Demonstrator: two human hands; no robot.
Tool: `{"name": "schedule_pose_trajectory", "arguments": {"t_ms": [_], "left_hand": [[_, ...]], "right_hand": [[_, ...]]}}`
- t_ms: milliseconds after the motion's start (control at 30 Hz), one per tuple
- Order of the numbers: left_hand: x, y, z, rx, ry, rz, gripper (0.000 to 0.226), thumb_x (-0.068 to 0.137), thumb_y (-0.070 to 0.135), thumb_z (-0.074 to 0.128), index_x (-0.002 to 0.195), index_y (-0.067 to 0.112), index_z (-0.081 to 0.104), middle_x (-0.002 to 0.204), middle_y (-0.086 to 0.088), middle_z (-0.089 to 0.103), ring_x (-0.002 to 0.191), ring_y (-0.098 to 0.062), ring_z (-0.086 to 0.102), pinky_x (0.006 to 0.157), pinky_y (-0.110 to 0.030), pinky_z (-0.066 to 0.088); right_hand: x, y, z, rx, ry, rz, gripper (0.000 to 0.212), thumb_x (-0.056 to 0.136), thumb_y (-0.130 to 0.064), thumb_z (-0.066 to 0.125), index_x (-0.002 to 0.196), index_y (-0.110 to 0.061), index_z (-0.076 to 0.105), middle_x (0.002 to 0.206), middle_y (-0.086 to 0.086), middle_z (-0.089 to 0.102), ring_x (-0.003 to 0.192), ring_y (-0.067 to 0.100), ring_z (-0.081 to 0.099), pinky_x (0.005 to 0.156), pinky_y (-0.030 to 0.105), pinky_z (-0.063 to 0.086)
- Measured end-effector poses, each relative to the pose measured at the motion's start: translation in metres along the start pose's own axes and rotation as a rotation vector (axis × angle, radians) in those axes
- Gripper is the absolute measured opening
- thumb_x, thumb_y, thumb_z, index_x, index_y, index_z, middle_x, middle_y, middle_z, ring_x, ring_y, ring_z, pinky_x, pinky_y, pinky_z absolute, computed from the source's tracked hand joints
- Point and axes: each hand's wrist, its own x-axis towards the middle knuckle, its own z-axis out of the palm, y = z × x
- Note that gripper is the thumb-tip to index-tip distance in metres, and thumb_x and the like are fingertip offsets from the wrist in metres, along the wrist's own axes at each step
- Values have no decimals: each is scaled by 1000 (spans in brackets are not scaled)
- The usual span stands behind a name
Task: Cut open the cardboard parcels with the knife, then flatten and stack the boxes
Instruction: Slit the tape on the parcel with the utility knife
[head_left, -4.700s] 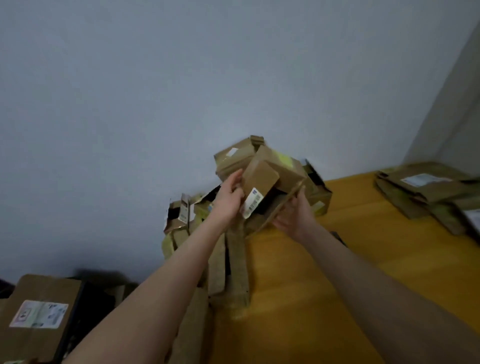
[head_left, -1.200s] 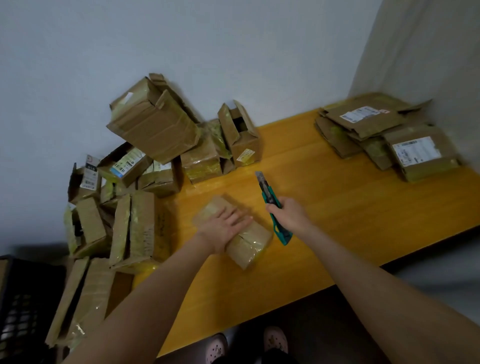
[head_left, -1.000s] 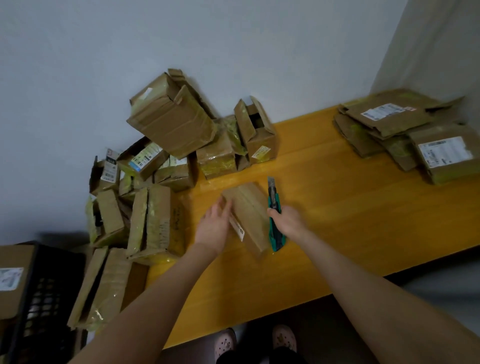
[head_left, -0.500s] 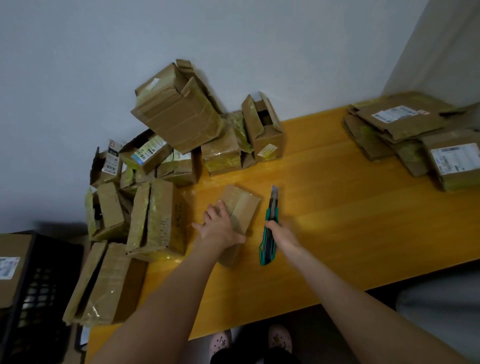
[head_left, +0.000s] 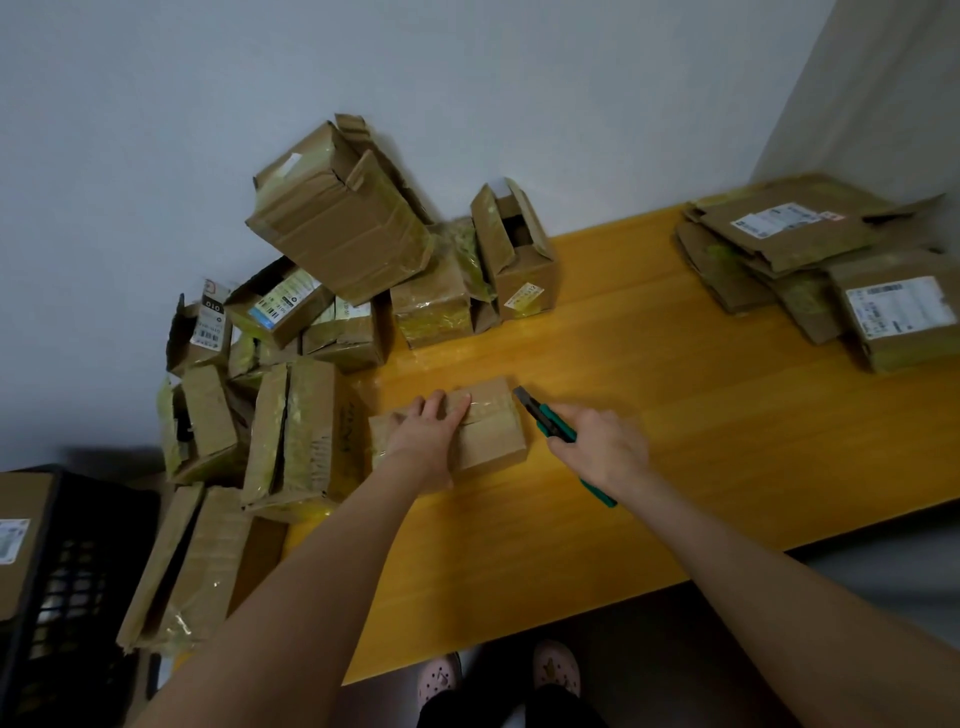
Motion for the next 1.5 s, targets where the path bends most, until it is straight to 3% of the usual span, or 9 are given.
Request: {"name": "schedule_pose_trajectory", "arguments": {"t_ms": [233, 367, 667, 767, 833, 1067, 1200, 1367, 1500], "left_hand": [[-4, 1, 1, -4, 23, -15, 119, 73, 32, 81, 153, 35, -7, 161, -5, -1, 147, -33, 4, 117, -55, 17], [-3, 2, 2, -17, 35, -18, 119, 73, 32, 81, 153, 36, -7, 161, -5, -1, 147, -33, 4, 118, -55, 16], [-2, 0, 3, 9, 17, -15, 119, 73, 35, 80, 153, 35, -9, 161, -7, -2, 147, -34, 4, 118, -56, 14], [-3, 3, 2, 54, 14, -21, 119, 73, 38, 80, 153, 34, -9, 160, -9, 1, 146, -35, 7, 116, -57, 18], [-3, 3, 0, 75, 16, -21, 118, 73, 38, 79, 153, 33, -8, 159, -10, 2, 145, -35, 9, 116, -56, 21], [-2, 3, -5, 92, -3, -13, 118, 73, 39, 79, 153, 32, -7, 159, -9, 2, 145, -35, 10, 114, -55, 24], [-2, 2, -5, 90, -12, -6, 118, 73, 39, 80, 153, 32, -7, 159, -10, 2, 144, -35, 10, 114, -54, 27], [-2, 0, -5, 96, -3, 14, 119, 72, 40, 80, 153, 33, -7, 159, -10, 3, 144, -34, 11, 115, -54, 22], [-4, -3, -2, 24, 26, 1, 118, 71, 43, 80, 153, 33, -5, 158, -10, 7, 143, -35, 13, 116, -55, 19]], "right_hand": [[4, -16, -10, -200, -31, -53, 39, 97, -38, 46, 135, -35, 49, 77, -3, 54, 74, 21, 58, 45, 26, 35], [2, -13, -3, -99, 1, 23, 42, 97, -41, 45, 139, -39, 45, 69, -4, 52, 67, 18, 57, 46, 26, 40], [15, -4, -10, 85, -151, -69, 51, 93, -30, 55, 143, -31, 43, 102, 5, 70, 76, 19, 63, 57, 29, 46], [16, -6, -18, 11, -186, -94, 46, 91, -28, 55, 136, -27, 53, 95, 7, 68, 82, 22, 64, 63, 31, 49], [13, -8, -19, -81, -196, -94, 35, 90, -31, 56, 123, -19, 61, 82, 4, 62, 75, 21, 60, 57, 29, 45], [4, -7, -13, -148, -200, -90, 20, 90, -32, 55, 94, -14, 59, 70, 1, 51, 65, 20, 52, 52, 28, 37], [-1, -7, -16, -69, -237, -104, 12, 90, -29, 55, 97, -19, 57, 65, 0, 47, 60, 19, 47, 52, 28, 34], [-11, 1, -15, -32, -278, -67, 29, 89, -29, 55, 109, -11, 64, 63, 0, 44, 53, 17, 42, 48, 26, 30], [-16, 6, 1, 133, -130, 108, 20, 90, -38, 54, 104, -24, 60, 59, -2, 46, 48, 15, 42, 45, 23, 32]]}}
